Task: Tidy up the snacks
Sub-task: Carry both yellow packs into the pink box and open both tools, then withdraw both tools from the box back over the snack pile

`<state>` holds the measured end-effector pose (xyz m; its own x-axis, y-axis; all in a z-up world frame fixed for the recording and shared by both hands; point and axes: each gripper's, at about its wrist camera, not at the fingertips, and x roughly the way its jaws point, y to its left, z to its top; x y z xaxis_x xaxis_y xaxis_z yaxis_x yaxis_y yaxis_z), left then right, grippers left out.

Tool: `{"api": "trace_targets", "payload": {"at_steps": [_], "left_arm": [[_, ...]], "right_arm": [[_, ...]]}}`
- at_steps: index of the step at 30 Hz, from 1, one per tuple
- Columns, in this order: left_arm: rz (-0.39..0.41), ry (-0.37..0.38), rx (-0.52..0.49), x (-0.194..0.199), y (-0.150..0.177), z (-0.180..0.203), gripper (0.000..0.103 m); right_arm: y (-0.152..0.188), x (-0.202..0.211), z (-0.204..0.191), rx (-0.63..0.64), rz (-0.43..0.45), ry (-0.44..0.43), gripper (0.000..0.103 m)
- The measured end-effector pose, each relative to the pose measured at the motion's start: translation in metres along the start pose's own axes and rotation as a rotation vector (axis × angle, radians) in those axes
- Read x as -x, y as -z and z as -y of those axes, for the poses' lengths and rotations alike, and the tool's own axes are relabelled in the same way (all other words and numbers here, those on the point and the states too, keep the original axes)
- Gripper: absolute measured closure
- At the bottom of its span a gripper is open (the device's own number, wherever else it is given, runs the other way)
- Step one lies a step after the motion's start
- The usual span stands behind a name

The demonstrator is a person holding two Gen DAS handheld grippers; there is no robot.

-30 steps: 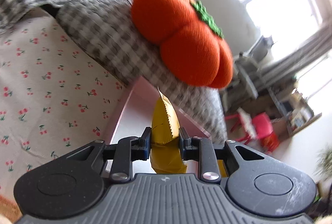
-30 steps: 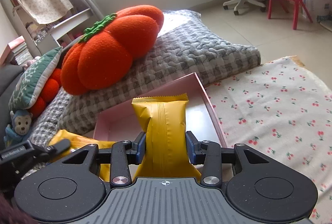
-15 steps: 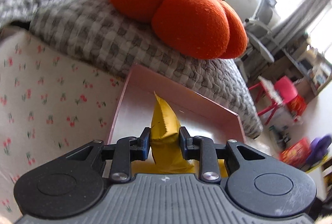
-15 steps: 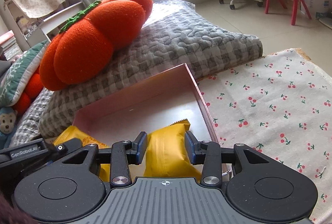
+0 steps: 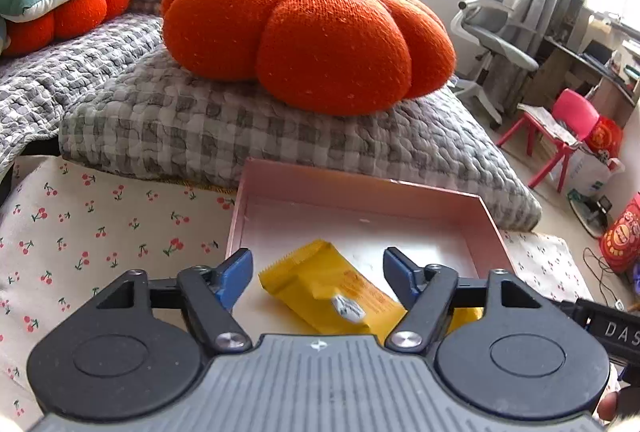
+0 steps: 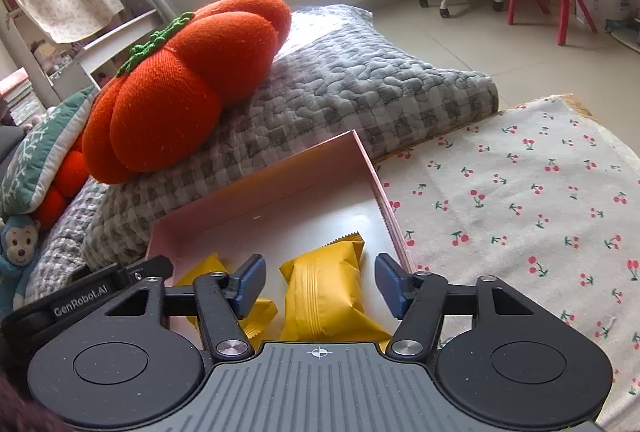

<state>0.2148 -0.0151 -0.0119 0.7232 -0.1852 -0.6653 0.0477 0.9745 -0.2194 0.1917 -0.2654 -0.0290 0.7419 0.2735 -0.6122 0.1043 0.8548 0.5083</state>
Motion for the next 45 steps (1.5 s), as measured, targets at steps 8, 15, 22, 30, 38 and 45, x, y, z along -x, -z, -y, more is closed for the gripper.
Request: {"api": "trace_targets", "payload": {"at_steps": [8, 15, 22, 30, 38, 45], "left_arm": [[-0.054, -0.004, -0.021, 0.019, 0.007, 0.006, 0.014], [-0.088, -0.019, -0.032, 0.043, 0.014, 0.002, 0.002], [-0.138, -0.035, -0.045, 0.062, 0.033, -0.002, 0.001], [-0.159, -0.056, -0.064, 0.084, 0.055, -0.009, 0.000], [-0.147, -0.044, -0.055, 0.102, 0.075, -0.029, 0.000], [-0.115, -0.041, -0.046, 0.114, 0.086, -0.046, 0.000]], "right_arm": [[0.001, 0.030, -0.007, 0.023, 0.006, 0.017, 0.018], [0.010, 0.061, -0.012, 0.051, -0.006, 0.026, 0.008], [0.024, 0.091, -0.020, 0.100, -0.021, 0.035, 0.005], [0.049, 0.116, -0.023, 0.155, -0.052, 0.030, 0.004], [0.077, 0.125, -0.014, 0.173, -0.060, -0.006, 0.004], [0.094, 0.132, 0.001, 0.216, -0.052, 0.036, 0.004]]}}
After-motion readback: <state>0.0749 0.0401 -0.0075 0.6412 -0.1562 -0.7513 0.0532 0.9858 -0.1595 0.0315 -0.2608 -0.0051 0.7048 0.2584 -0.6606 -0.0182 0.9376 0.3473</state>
